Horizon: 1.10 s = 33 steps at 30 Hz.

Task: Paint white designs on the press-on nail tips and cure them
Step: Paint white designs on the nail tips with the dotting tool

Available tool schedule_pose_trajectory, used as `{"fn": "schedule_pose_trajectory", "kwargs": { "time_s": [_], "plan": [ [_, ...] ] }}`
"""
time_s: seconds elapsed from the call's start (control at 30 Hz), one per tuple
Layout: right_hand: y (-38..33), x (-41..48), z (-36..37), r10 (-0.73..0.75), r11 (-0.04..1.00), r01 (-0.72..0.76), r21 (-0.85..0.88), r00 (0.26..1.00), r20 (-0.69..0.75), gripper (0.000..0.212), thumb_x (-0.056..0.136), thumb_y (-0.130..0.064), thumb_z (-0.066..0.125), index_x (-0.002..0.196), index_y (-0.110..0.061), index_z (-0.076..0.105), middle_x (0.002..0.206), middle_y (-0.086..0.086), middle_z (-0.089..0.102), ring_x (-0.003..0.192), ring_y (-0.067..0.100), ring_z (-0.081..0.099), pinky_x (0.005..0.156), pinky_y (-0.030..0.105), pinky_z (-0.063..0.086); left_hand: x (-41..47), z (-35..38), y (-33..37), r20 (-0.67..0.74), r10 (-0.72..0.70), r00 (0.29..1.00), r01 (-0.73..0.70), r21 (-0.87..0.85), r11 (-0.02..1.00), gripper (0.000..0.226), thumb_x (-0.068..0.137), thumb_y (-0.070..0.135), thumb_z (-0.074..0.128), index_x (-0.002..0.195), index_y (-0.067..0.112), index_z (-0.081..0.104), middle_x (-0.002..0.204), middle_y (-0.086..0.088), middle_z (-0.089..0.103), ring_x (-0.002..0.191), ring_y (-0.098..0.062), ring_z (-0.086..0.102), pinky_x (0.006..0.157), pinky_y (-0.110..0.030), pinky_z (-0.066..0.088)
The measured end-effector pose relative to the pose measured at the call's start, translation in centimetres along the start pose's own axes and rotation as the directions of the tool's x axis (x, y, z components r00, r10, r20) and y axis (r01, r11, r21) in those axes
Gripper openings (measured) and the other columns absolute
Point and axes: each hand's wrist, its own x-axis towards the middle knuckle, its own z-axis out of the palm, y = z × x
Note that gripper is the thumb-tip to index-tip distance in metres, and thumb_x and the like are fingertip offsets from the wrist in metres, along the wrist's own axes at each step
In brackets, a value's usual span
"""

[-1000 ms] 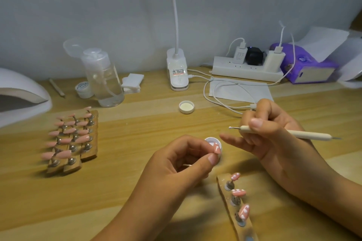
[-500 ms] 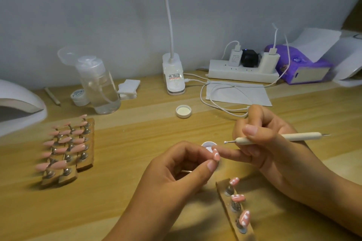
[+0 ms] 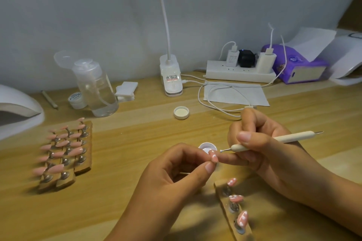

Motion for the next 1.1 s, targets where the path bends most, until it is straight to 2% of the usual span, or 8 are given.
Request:
{"fn": "schedule_pose_trajectory", "kwargs": {
  "time_s": [0.2, 0.3, 0.4, 0.57, 0.7, 0.93, 1.03, 1.1],
  "plan": [
    [-0.1, 0.1, -0.2, -0.016, 0.998, 0.018, -0.063, 0.999, 0.029, 0.015, 0.080, -0.013, 0.067, 0.072, -0.017, 0.055, 0.064, 0.001, 0.050, 0.059, 0.008, 0.054, 0.081, 0.036, 0.056, -0.3, 0.1, 0.2, -0.001, 0.013, 1.000, -0.013, -0.011, 1.000, 0.017, 0.068, 0.035, 0.075, 0.080, 0.024, 0.073, 0.074, 0.007, 0.068, 0.066, -0.005, 0.058, 0.064, -0.015, 0.048],
    [0.1, 0.3, -0.9, -0.052, 0.989, 0.047, -0.137, 0.998, -0.033, 0.019, 0.077, -0.035, 0.078, 0.079, -0.024, 0.062, 0.068, -0.002, 0.059, 0.067, 0.008, 0.061, 0.083, 0.034, 0.055, -0.3, 0.1, 0.2, -0.008, 0.024, 1.000, -0.024, -0.021, 0.999, 0.021, 0.067, 0.037, 0.073, 0.082, 0.023, 0.073, 0.077, 0.007, 0.070, 0.068, -0.004, 0.059, 0.065, -0.014, 0.048],
    [0.2, 0.3, -1.2, -0.100, 0.974, 0.082, -0.209, 0.992, -0.076, 0.021, 0.079, -0.050, 0.071, 0.083, -0.030, 0.064, 0.072, -0.005, 0.064, 0.071, 0.010, 0.063, 0.082, 0.034, 0.055, -0.2, 0.3, 0.3, -0.016, 0.031, 0.999, -0.031, -0.033, 0.999, 0.021, 0.066, 0.036, 0.074, 0.083, 0.023, 0.074, 0.076, 0.007, 0.070, 0.068, -0.003, 0.060, 0.064, -0.013, 0.047],
    [0.3, 0.4, -1.4, -0.097, 0.977, 0.075, -0.201, 0.990, -0.104, 0.019, 0.074, -0.038, 0.079, 0.082, -0.028, 0.065, 0.064, -0.005, 0.057, 0.060, 0.007, 0.056, 0.074, 0.026, 0.055, -0.2, 0.2, 0.2, -0.034, 0.024, 0.999, -0.026, -0.050, 0.998, 0.015, 0.067, 0.030, 0.077, 0.081, 0.026, 0.073, 0.077, 0.006, 0.070, 0.069, -0.004, 0.060, 0.063, -0.014, 0.048],
    [0.1, 0.2, -0.7, -0.071, 0.993, 0.063, -0.103, 0.995, -0.073, 0.014, 0.075, -0.017, 0.070, 0.071, -0.021, 0.056, 0.063, -0.001, 0.051, 0.055, 0.007, 0.049, 0.072, 0.031, 0.056, -0.1, 0.3, 0.4, -0.021, 0.023, 1.000, -0.024, -0.047, 0.999, 0.015, 0.067, 0.030, 0.077, 0.079, 0.024, 0.073, 0.074, 0.005, 0.069, 0.066, -0.005, 0.059, 0.062, -0.013, 0.047],
    [-0.1, -0.1, -0.1, -0.033, 0.997, 0.032, -0.068, 0.999, -0.012, 0.019, 0.076, -0.013, 0.067, 0.068, -0.015, 0.050, 0.061, 0.002, 0.050, 0.051, 0.008, 0.048, 0.077, 0.040, 0.057, -0.2, 0.3, 0.3, -0.024, -0.002, 1.000, 0.001, -0.061, 0.998, 0.019, 0.062, 0.036, 0.076, 0.076, 0.024, 0.073, 0.071, 0.004, 0.068, 0.065, -0.006, 0.058, 0.061, -0.015, 0.048],
    [0.0, -0.2, -0.4, -0.116, 0.947, 0.065, -0.316, 0.983, -0.145, 0.022, 0.076, -0.020, 0.073, 0.065, -0.023, 0.054, 0.063, -0.002, 0.053, 0.060, 0.004, 0.056, 0.080, 0.033, 0.055, -0.1, 0.3, 0.2, -0.025, -0.007, 1.000, 0.006, -0.061, 0.998, 0.019, 0.062, 0.037, 0.076, 0.076, 0.024, 0.073, 0.070, 0.004, 0.068, 0.064, -0.007, 0.058, 0.061, -0.015, 0.048],
    [-0.1, 0.0, -0.5, -0.174, 0.880, 0.063, -0.470, 0.965, -0.197, 0.023, 0.076, -0.025, 0.072, 0.063, -0.026, 0.054, 0.063, -0.009, 0.055, 0.062, -0.002, 0.057, 0.067, 0.016, 0.048, -0.1, 0.3, 0.3, -0.023, -0.003, 1.000, 0.002, -0.062, 0.998, 0.019, 0.062, 0.037, 0.075, 0.076, 0.025, 0.073, 0.070, 0.005, 0.068, 0.064, -0.006, 0.058, 0.061, -0.014, 0.047]
  ]
}}
